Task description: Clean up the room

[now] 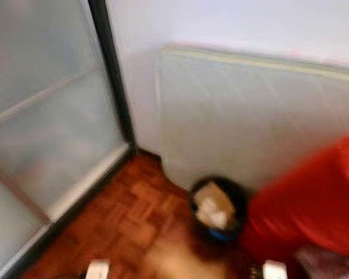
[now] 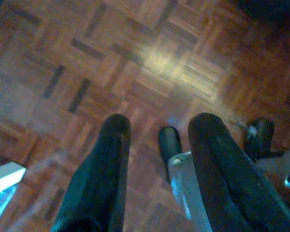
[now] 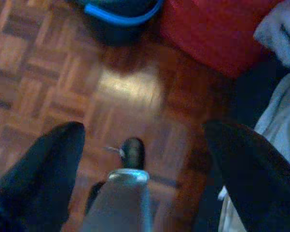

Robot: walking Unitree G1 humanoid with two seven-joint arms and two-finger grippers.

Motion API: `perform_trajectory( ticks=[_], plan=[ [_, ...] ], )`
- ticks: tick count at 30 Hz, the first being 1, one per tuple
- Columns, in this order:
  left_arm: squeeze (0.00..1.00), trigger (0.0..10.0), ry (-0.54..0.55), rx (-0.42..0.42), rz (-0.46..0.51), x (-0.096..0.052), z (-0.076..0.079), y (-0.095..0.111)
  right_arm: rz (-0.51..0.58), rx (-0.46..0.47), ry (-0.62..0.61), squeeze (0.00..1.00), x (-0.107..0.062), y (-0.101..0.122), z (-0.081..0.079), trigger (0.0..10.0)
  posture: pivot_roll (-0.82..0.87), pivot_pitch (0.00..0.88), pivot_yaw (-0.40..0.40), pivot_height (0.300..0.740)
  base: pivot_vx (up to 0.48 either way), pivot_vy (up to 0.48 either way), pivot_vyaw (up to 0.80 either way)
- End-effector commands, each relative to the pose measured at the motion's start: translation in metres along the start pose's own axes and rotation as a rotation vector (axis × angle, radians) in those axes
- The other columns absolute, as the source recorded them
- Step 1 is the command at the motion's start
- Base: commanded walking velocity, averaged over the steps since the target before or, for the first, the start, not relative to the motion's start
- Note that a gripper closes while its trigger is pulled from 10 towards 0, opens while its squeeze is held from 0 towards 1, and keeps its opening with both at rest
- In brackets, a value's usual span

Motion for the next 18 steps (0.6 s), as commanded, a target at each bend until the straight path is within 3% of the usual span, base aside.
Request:
perform_trajectory(
  ticks=[1, 10, 12, 15, 18],
  plan=[
    [0.0, 10.0, 0.015, -0.003, -0.031, -0.0026, -0.0045, -0.0094, -0.003, 0.007, 0.006, 0.0, 0.0009, 0.002, -0.0013, 10.0, 0.03, 0.157, 0.035, 0.74, 0.0, 0.0, 0.0],
    [0.0, 10.0, 0.012, 0.01, -0.024, -0.0026, -0.0087, -0.0057, -0.011, 0.007, 0.024, 0.0, 0.0012, 0.0011, -0.0096, 10.0, 0.03, 0.154, 0.046, 0.74, 0.0, 0.0, -0.79],
    [0.0, 10.0, 0.012, 0.051, -0.032, -0.0026, -0.0093, -0.0057, -0.012, 0.006, 0.024, 0.0, 0.001, 0.0004, -0.0093, 10.0, 0.03, 0.153, 0.047, 0.74, 0.0, 0.0, -0.79],
    [0.0, 10.0, 0.009, 0.051, -0.032, -0.0022, -0.0069, -0.0061, -0.015, 0.0, 0.024, 0.0, 0.0007, -0.0006, -0.0075, 10.0, 0.02, 0.142, 0.044, 0.74, 0.0, -0.399, -0.79],
    [0.0, 10.0, 0.005, 0.041, -0.038, -0.0015, -0.0026, -0.0073, -0.017, -0.007, 0.023, 0.0, 0.0001, -0.002, -0.0039, 10.0, 0.02, 0.131, 0.041, 0.74, 0.0, 0.0, -0.79]
  ],
)
Point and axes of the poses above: a point about 5 cm out from each wrist's last joint towards the gripper, its own x axis pointing out of the wrist towards the gripper, its own y axis along the axis of the wrist's last joint, z = x × y, the point moved 2 cm from there along x, pointing out of the wrist towards the gripper, and after that the axes turned 8 degrees about -x, right-handed, at the moved point
